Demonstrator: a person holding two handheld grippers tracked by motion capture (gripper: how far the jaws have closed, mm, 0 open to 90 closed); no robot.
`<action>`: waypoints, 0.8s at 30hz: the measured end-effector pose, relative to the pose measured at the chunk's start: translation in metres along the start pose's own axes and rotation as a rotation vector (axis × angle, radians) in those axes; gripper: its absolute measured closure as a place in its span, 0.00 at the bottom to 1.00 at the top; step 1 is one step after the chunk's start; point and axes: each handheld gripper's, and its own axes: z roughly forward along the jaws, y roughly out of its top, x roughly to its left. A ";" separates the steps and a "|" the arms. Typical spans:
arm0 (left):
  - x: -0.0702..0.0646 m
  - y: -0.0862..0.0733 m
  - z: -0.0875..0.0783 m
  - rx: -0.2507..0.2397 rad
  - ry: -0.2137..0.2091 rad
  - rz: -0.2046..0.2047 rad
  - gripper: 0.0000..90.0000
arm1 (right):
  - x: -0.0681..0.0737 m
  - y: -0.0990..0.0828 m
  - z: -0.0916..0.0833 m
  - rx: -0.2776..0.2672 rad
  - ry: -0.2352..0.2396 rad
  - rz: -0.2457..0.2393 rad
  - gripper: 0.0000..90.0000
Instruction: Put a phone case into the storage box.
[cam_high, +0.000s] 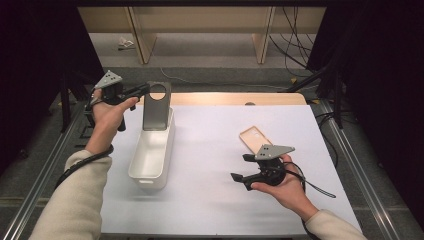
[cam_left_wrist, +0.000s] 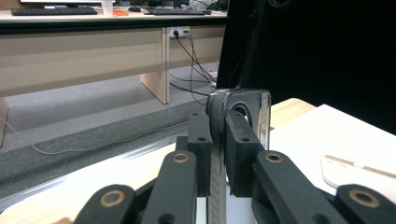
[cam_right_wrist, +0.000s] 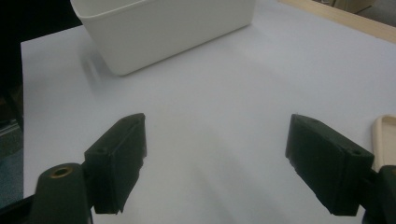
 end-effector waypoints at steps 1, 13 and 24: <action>0.000 -0.001 0.001 0.001 0.001 -0.002 0.91 | 0.000 0.000 0.000 0.000 0.000 0.001 0.24; 0.002 -0.007 0.013 0.025 -0.001 -0.003 0.91 | 0.000 0.001 -0.001 -0.005 0.002 -0.002 0.24; 0.006 -0.014 0.018 0.040 0.004 -0.012 0.90 | -0.003 0.001 -0.004 -0.025 0.007 0.002 0.18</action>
